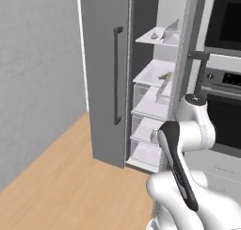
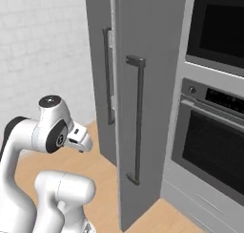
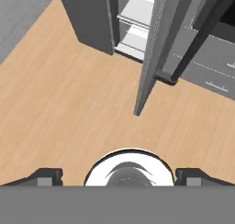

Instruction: Place one garlic and one fish in each tupperware on the nearby counter, to pack two identical lunches.

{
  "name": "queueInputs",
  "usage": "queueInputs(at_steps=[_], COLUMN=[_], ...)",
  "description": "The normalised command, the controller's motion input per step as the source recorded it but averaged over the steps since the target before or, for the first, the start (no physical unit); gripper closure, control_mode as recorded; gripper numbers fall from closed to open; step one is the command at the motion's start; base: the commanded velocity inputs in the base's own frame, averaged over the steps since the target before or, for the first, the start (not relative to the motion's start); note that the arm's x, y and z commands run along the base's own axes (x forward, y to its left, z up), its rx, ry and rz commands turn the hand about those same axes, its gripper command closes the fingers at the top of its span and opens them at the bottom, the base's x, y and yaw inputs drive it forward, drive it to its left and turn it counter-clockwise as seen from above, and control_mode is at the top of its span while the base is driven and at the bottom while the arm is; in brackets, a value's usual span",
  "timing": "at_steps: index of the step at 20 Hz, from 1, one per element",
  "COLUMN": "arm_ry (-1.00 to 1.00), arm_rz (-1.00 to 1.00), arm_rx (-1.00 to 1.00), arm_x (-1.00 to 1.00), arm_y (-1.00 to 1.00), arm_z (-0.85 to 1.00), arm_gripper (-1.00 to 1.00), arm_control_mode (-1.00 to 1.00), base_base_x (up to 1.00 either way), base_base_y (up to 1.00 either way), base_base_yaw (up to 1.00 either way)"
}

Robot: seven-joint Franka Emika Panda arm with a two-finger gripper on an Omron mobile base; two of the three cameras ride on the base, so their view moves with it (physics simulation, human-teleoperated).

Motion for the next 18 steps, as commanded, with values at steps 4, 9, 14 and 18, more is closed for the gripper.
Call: queueInputs(at_steps=[4, 9, 14, 18], arm_ry=[0.00, 0.00, 0.00, 0.00], arm_rz=[0.00, 0.00, 0.00, 0.00], arm_rx=[0.00, 0.00, 0.00, 0.00], arm_x=[0.00, 0.00, 0.00, 0.00], arm_y=[0.00, 0.00, 0.00, 0.00], arm_z=[0.00, 0.00, 0.00, 0.00], arm_gripper=[-1.00, -1.00, -1.00, -1.00], arm_control_mode=[1.00, 1.00, 1.00, 1.00], base_base_x=[0.82, 1.00, 0.99, 0.84], base_base_y=[0.91, 0.84, 0.58, 0.47], base_base_yaw=[-0.33, -0.47, -0.68, -0.64])
